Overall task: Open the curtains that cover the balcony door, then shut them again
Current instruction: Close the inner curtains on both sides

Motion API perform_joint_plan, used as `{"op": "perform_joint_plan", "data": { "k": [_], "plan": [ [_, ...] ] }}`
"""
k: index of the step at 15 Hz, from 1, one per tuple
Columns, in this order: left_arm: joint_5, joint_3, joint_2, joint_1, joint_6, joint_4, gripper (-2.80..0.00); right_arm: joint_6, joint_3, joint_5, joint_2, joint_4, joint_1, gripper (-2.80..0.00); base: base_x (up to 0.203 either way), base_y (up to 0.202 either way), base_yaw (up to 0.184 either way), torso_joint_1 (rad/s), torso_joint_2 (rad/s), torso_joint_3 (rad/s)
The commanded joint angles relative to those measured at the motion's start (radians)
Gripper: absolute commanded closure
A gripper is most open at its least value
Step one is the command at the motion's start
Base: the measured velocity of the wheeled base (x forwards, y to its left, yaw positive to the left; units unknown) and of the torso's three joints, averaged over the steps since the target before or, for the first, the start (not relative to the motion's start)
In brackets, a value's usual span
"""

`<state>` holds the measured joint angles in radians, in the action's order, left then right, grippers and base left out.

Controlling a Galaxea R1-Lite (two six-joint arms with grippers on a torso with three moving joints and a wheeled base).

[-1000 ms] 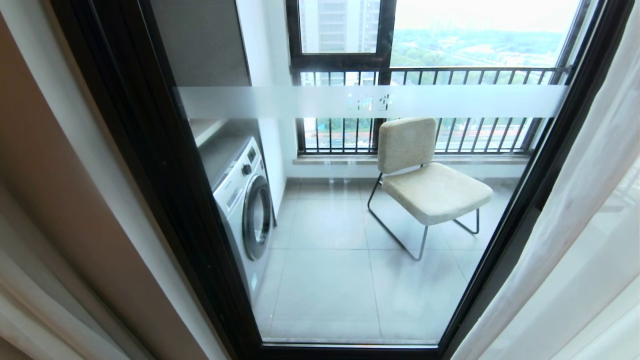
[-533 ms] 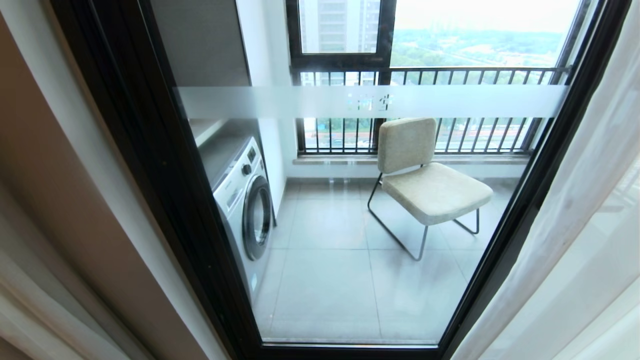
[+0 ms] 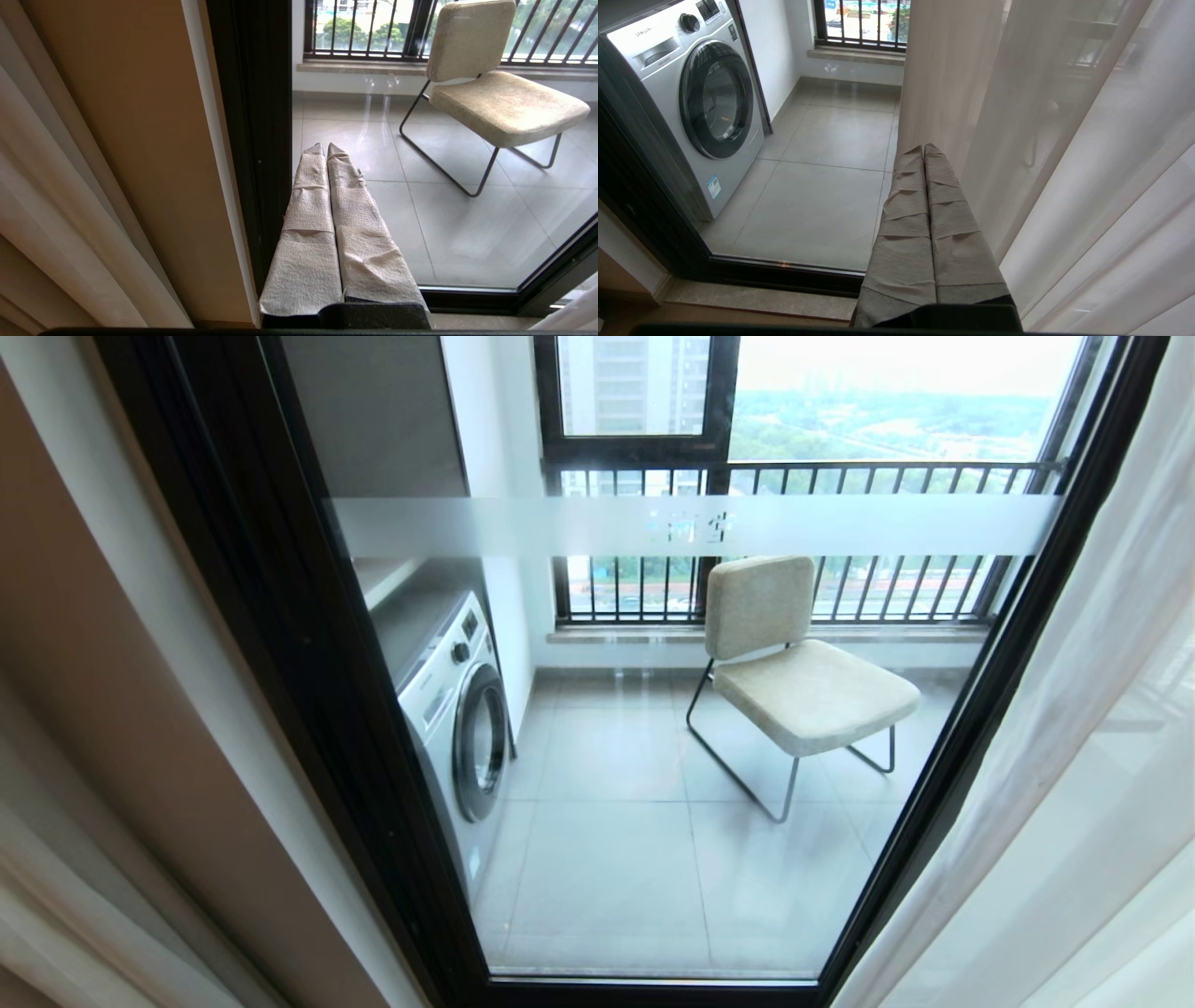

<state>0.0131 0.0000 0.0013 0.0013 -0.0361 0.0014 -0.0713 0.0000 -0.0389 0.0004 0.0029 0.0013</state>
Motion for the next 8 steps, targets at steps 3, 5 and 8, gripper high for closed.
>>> {"op": "perform_joint_plan", "data": {
  "k": [3,5,8],
  "plan": [
    [0.001,0.0,0.0,0.0,-0.001,0.0,0.0,-0.001,0.0,-0.001,0.0,0.0,0.0,0.0,0.0,0.0,0.0,0.0,0.0,0.0],
    [0.001,0.0,0.0,0.0,-0.001,0.0,0.0,-0.001,0.0,-0.001,0.0,0.0,0.0,0.0,0.0,0.0,0.0,0.0,0.0,0.0],
    [0.001,0.0,0.0,0.0,-0.001,0.0,0.0,-0.001,0.0,-0.001,0.0,0.0,0.0,0.0,0.0,0.0,0.0,0.0,0.0,0.0]
  ]
}}
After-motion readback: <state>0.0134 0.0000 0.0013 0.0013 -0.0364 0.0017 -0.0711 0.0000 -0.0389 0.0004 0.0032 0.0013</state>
